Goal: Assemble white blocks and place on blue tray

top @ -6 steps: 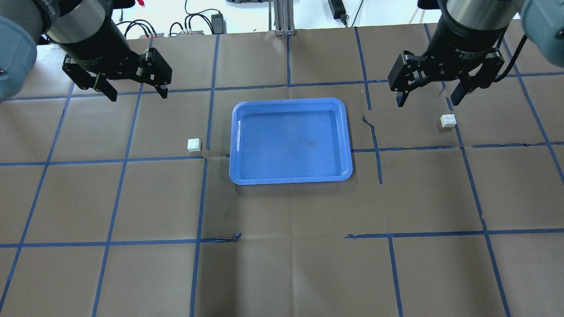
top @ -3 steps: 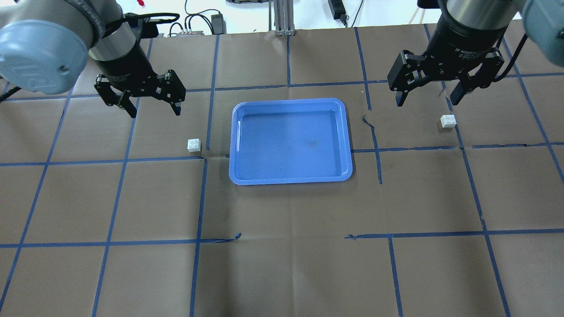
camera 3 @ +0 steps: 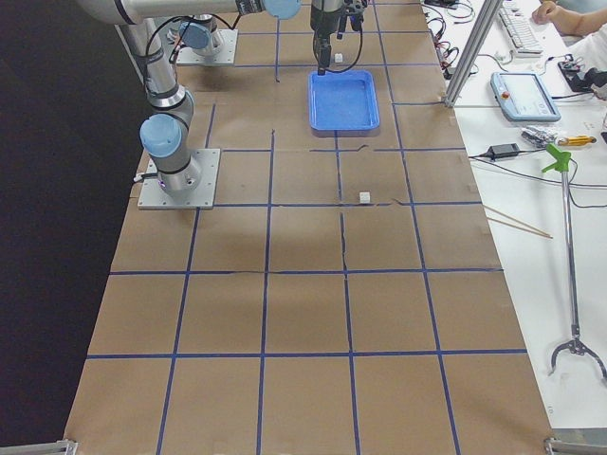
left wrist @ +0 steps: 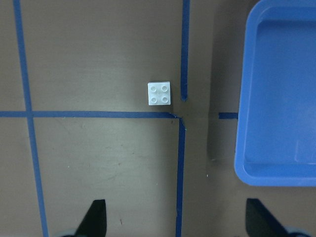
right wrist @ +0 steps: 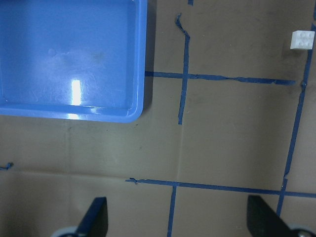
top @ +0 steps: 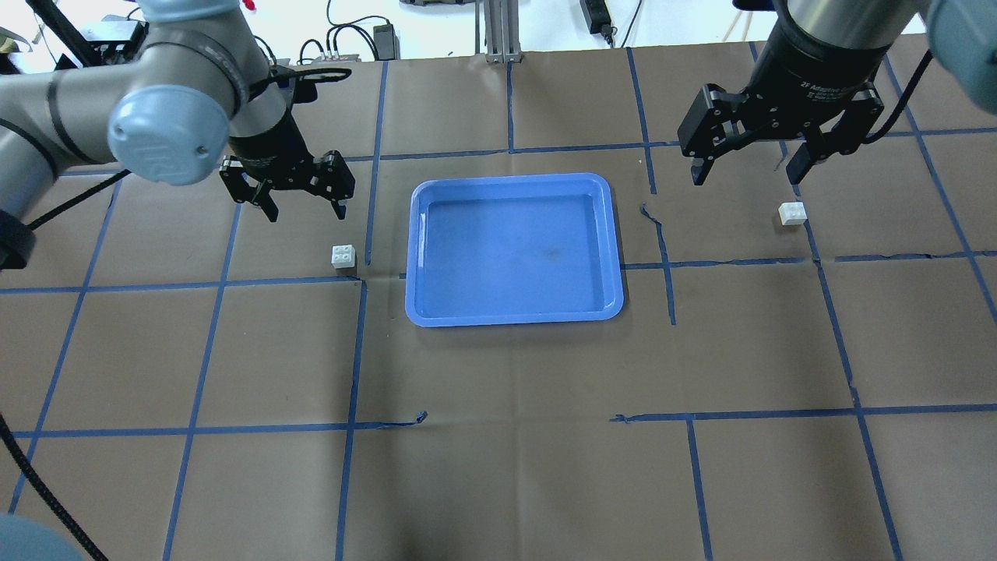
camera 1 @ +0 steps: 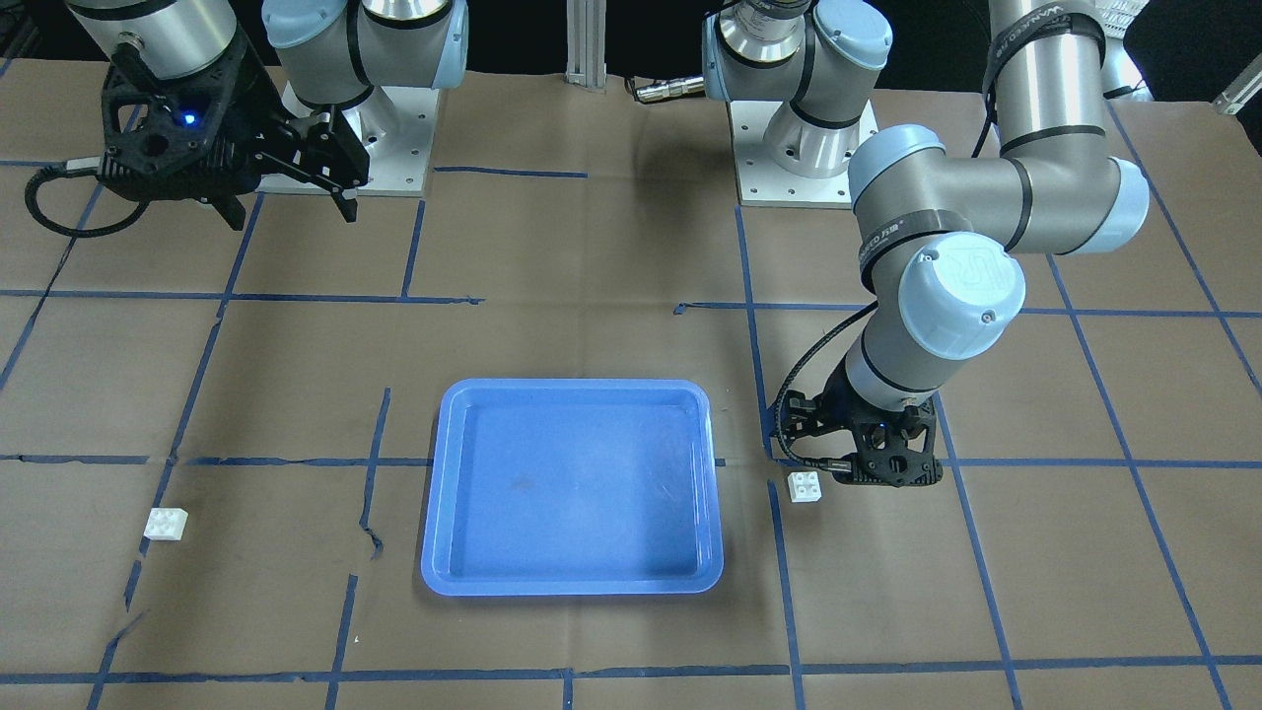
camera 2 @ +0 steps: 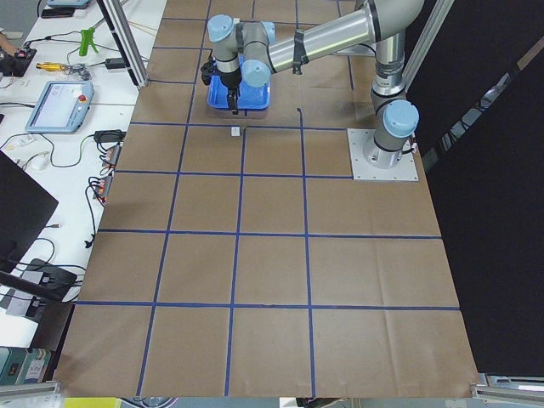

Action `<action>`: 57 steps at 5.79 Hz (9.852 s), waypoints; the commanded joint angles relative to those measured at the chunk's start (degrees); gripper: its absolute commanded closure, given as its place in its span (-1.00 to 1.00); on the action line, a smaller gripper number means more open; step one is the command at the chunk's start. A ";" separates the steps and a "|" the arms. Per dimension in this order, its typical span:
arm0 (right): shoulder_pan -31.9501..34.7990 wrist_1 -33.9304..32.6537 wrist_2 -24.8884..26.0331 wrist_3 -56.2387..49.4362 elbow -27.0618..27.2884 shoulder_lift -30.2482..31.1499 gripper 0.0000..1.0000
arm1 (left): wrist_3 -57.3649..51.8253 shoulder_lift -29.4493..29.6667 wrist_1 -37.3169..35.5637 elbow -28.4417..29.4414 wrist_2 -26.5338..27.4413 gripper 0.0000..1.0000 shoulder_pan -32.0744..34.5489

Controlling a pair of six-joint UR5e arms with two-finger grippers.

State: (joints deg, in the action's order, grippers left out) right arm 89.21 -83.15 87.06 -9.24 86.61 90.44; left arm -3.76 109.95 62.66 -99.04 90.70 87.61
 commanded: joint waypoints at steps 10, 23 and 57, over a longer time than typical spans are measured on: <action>-27.33 -14.29 -10.21 -108.96 -0.39 -18.41 -1.00 | -14.04 4.76 -14.15 -3.28 -0.08 0.90 3.06; -31.29 -20.56 -23.42 -119.26 0.40 -37.79 -0.37 | -63.47 11.43 -15.46 0.51 -1.49 0.77 24.10; 5.37 -64.87 -30.31 -61.20 24.58 -28.31 -0.99 | 6.75 -24.60 28.13 10.80 0.27 -0.99 2.83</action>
State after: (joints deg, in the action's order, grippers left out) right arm 94.88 -148.54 54.43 -73.82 111.35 61.06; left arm 2.98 85.40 90.80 -88.24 90.97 90.43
